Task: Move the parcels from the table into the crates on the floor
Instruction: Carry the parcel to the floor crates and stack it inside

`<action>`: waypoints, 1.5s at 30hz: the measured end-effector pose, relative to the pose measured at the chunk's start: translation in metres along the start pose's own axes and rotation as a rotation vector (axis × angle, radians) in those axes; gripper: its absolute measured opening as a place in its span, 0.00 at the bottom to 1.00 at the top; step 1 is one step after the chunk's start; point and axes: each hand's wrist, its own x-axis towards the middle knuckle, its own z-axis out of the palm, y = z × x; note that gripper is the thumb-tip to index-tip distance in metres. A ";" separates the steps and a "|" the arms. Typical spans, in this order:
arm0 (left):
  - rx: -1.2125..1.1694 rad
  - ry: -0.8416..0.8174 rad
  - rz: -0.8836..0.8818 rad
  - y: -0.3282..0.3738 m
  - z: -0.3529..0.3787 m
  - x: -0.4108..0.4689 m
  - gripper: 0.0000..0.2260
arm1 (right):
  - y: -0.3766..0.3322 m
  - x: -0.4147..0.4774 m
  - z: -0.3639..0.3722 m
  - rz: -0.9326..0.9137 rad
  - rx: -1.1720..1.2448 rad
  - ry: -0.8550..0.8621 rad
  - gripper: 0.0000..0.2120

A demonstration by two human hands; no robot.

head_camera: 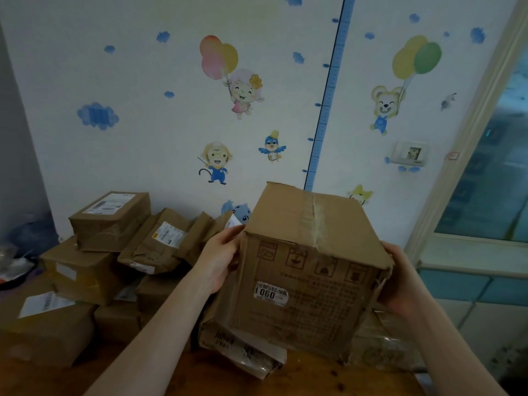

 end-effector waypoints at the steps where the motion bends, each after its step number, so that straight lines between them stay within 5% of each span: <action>1: 0.023 -0.003 -0.013 -0.001 0.000 -0.001 0.06 | 0.000 -0.001 -0.004 0.014 -0.006 -0.002 0.20; 4: 0.069 -0.022 -0.029 0.001 0.003 -0.003 0.11 | 0.003 -0.004 -0.012 0.042 0.006 0.035 0.26; 12: 0.251 -0.099 0.160 -0.002 0.009 -0.009 0.13 | 0.042 -0.009 -0.028 0.001 0.272 0.240 0.15; 17: 0.541 -0.118 -0.037 0.002 0.009 -0.016 0.39 | 0.072 -0.022 -0.032 -0.073 0.377 0.317 0.07; 25: 0.135 -0.072 -0.223 -0.011 -0.019 0.000 0.19 | 0.087 -0.028 -0.049 0.000 0.190 0.379 0.09; 30: -0.038 -0.256 -0.255 -0.013 -0.009 0.002 0.11 | 0.097 -0.024 -0.056 0.080 -0.149 0.379 0.11; 36: 0.022 -0.251 -0.162 -0.018 0.042 -0.011 0.14 | 0.079 -0.032 -0.062 -0.106 -0.100 0.461 0.13; 41: 0.038 -0.251 -0.147 -0.034 0.085 -0.025 0.15 | 0.035 -0.057 -0.103 -0.084 -0.040 0.166 0.24; 45: 0.130 -0.247 -0.108 -0.048 0.137 -0.045 0.21 | 0.007 -0.075 -0.146 -0.036 -0.138 0.118 0.25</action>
